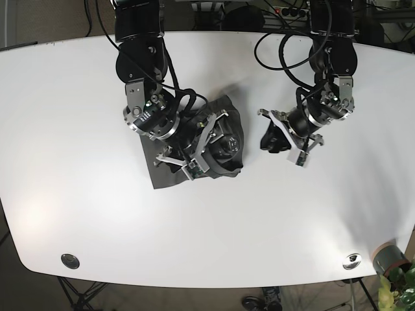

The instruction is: Fold the T-shirt properly

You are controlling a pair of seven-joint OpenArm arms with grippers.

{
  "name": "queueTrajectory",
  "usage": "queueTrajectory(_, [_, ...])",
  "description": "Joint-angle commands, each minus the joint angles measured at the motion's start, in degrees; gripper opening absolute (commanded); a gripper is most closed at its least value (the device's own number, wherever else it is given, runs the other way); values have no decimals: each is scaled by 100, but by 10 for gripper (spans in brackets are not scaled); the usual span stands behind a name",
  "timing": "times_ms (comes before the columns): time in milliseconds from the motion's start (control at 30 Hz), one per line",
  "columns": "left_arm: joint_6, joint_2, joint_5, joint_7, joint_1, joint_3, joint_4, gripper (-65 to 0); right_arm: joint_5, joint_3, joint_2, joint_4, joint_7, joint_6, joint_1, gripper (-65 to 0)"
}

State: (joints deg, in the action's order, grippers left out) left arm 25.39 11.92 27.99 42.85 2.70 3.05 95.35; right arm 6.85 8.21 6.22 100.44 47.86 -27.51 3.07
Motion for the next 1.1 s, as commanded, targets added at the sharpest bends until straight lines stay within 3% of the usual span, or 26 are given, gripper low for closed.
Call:
queueTrajectory(0, [-11, 78, 36, -114, -63, 130, 403, -528, 49, -236, 33, 457, -16, -14, 137, -265])
queueTrajectory(200, [-11, 43, 28, -114, -195, -2, 544, -525, 40, -843, 24, 17, -16, -14, 532, -282])
queueTrajectory(367, [-29, -107, 19, -131, -608, -679, 272, -525, 31, -1361, -143, -1055, -43, -14, 1209, -414])
queueTrajectory(500, [-29, -458, -210, -131, -828, -802, -1, -525, 40, -1572, -327, -1811, -157, -14, 1640, -460])
queueTrajectory(700, [-29, -1012, -922, -149, -1197, -1109, -687, -525, 14, -1599, -512, -3025, -887, -14, 1930, -461])
queueTrajectory(800, [-29, -1153, -1019, -175, -1233, -1101, -1074, -525, 40, -1572, -626, -3403, -1194, -14, 1921, -461])
queueTrajectory(1067, [-29, -819, -1027, -817, -1329, -1101, -2199, -525, 40, -1608, -767, -4009, -1801, -14, 1772, -461])
